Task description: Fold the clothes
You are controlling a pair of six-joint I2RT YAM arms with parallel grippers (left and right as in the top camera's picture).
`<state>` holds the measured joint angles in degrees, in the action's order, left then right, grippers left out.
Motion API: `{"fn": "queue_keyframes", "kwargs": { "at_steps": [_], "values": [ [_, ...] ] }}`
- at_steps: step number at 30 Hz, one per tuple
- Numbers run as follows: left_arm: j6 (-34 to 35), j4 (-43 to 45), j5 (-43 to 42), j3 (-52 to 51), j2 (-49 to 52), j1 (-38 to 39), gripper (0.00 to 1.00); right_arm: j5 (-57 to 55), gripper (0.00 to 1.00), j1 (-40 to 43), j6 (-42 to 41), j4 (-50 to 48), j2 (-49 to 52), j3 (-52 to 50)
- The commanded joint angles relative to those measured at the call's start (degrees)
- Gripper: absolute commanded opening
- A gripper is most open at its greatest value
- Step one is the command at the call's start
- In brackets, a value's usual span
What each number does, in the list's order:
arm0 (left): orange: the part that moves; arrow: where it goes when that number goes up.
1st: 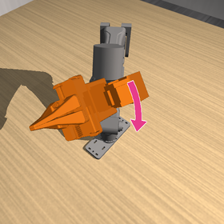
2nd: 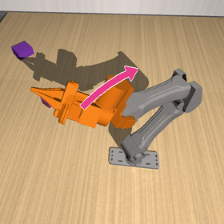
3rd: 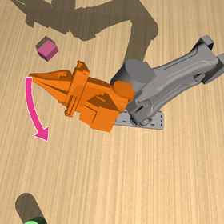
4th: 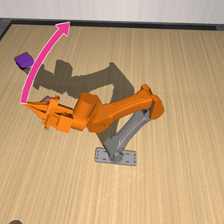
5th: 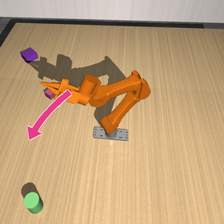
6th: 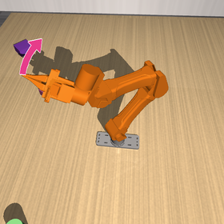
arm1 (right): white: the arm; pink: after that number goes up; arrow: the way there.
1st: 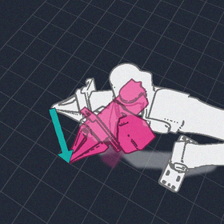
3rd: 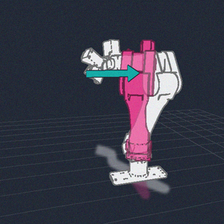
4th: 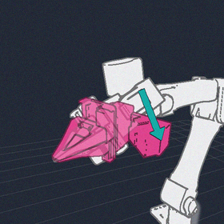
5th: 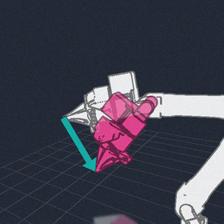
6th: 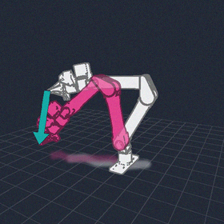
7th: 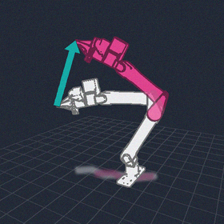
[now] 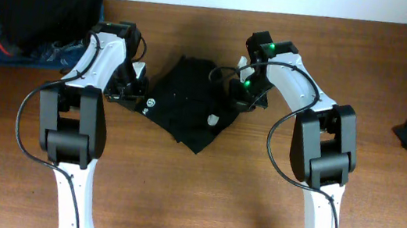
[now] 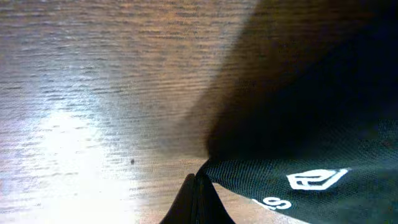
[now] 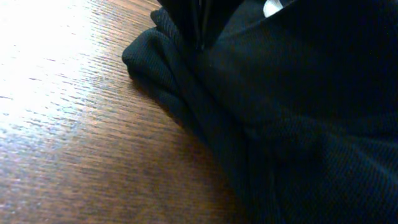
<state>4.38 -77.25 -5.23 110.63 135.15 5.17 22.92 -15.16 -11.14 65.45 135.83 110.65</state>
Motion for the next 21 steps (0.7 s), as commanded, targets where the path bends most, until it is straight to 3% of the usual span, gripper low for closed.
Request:
{"fn": "queue_keyframes", "kwargs": {
  "at_steps": [1, 2, 4, 5, 7, 12, 13, 19, 21],
  "values": [
    [0.5, -1.4, -1.6, 4.5, -4.8, -0.2, 0.06, -1.2, 0.13, -0.2, -0.3, -0.3, 0.5, -0.5],
    [0.0, -1.7, -1.9, 5.5, -6.1, -0.1, 0.13, -1.2, 0.18, -0.2, -0.3, -0.3, 0.5, -0.5],
    [-0.1, -2.1, -2.0, 7.1, -9.4, 0.2, 0.42, -1.6, 0.25, -0.2, -0.3, -0.4, 0.5, -0.5],
    [-0.1, -1.9, -2.0, 7.3, -12.0, 0.3, 0.81, -3.1, 0.36, -0.2, -0.3, -0.3, 0.5, -0.5],
    [-0.1, -1.4, -2.0, 7.3, -14.1, 0.3, 0.94, -4.2, 0.45, -0.2, -0.3, -0.3, 0.5, -0.5],
    [-0.2, 2.3, -1.9, 7.3, -14.5, 0.3, 0.99, -4.5, 0.98, -0.1, -0.3, -0.4, 0.5, -0.5],
    [-2.8, 5.0, -2.4, 7.3, -13.2, 0.3, 0.99, -5.9, 0.99, 0.3, -0.3, -0.3, 0.5, -0.5],
    [-3.2, 9.5, -3.1, 7.3, -7.8, 0.7, 0.99, -4.8, 0.99, 6.6, -2.9, 2.1, 0.5, -0.4],
    [-6.7, 11.1, -9.5, 7.3, -4.4, 0.7, 0.99, -1.4, 0.99, 10.6, -2.9, 4.5, 0.5, -0.5]
  ]
}}
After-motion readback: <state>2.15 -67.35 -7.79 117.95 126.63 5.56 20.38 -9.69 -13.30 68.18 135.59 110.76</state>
